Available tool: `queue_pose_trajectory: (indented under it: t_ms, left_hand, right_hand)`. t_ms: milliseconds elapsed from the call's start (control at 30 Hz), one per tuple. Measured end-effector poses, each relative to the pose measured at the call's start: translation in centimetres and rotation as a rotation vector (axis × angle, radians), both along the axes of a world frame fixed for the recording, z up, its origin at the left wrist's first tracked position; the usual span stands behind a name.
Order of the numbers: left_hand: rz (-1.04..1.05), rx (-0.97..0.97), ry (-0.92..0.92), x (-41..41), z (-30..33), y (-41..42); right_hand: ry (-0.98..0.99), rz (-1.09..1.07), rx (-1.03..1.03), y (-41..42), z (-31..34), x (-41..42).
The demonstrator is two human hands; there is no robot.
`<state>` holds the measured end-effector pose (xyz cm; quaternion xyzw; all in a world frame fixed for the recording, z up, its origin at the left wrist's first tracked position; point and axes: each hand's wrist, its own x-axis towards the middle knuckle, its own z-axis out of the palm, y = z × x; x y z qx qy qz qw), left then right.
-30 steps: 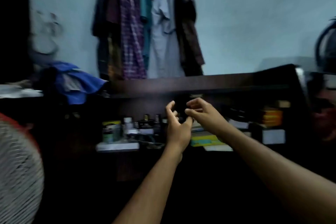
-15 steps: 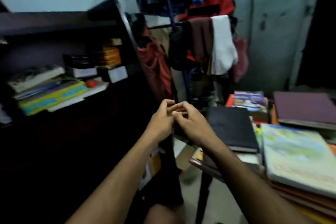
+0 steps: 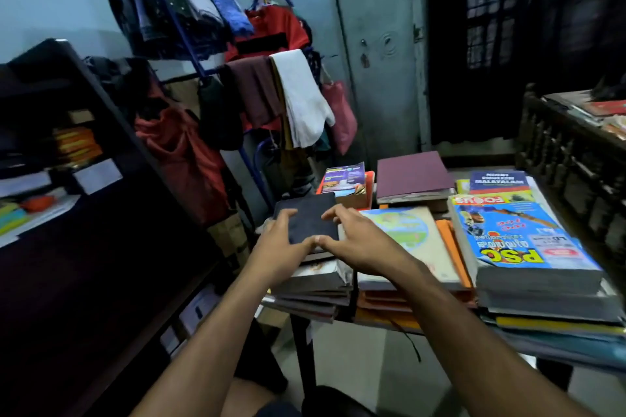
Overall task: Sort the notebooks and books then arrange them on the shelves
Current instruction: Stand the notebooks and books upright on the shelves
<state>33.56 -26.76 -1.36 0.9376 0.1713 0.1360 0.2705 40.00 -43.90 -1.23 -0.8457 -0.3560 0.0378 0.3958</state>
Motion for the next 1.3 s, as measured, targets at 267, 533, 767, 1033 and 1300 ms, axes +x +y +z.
queue_pose_trajectory:
  t_ms: [267,533,767,1033,1300]
  left_hand:
    - [-0.130,0.150,0.034,0.7,-1.5,-1.7]
    - [0.073,0.109,-0.104,2.3,-1.3,-1.6]
    - [0.220,-0.534,0.014,-0.8,-2.3,2.4]
    - [0.252,-0.561,-0.010,0.0,-3.7,3.3]
    - [0.242,-0.622,0.029,-0.1,-3.7,2.5]
  right_hand:
    - [0.079,-0.028,-0.078,-1.1,-0.6,1.8]
    - [0.211,-0.102,-0.028,-4.3,-0.8,3.4]
    - [0.406,-0.088,-0.011,-0.4,-3.2,2.0]
    - [0.225,-0.141,-0.227,2.8,-5.6,2.1]
    - [0.215,-0.152,-0.250,2.5,-5.2,2.0]
